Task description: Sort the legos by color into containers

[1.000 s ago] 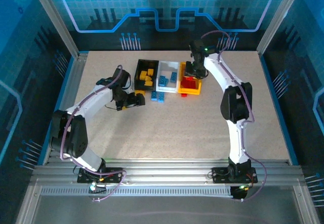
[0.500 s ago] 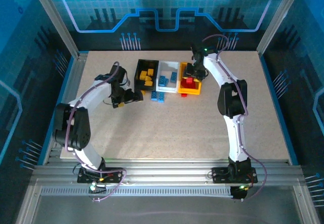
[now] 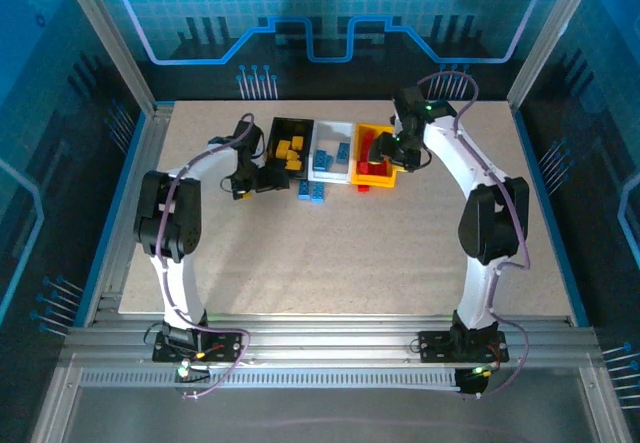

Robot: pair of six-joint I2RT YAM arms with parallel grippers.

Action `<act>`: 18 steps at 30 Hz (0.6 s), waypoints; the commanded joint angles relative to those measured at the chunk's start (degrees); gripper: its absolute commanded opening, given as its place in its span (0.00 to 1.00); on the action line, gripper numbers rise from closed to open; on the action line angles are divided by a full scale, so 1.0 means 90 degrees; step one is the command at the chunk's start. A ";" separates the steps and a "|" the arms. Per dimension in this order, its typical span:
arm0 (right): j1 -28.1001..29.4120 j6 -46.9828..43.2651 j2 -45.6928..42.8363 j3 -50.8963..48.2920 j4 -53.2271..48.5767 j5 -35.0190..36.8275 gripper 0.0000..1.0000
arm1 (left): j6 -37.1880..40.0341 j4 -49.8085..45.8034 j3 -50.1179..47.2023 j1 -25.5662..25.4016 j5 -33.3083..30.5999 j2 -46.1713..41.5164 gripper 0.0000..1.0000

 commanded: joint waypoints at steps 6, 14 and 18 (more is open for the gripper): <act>-0.0006 -0.0156 -0.0318 -0.0616 -0.0034 -0.0178 0.64 | 0.0184 -0.0031 0.1035 -0.0001 -0.0128 0.0776 0.99; -0.0094 -0.0198 -0.0157 -0.0347 -0.0172 -0.0242 0.65 | 0.0195 -0.0106 0.1563 -0.0100 -0.0149 0.1311 0.97; -0.0095 -0.0141 -0.0055 -0.0329 -0.0162 -0.0312 0.65 | 0.0203 -0.0070 0.1556 -0.0115 -0.0139 0.1391 0.90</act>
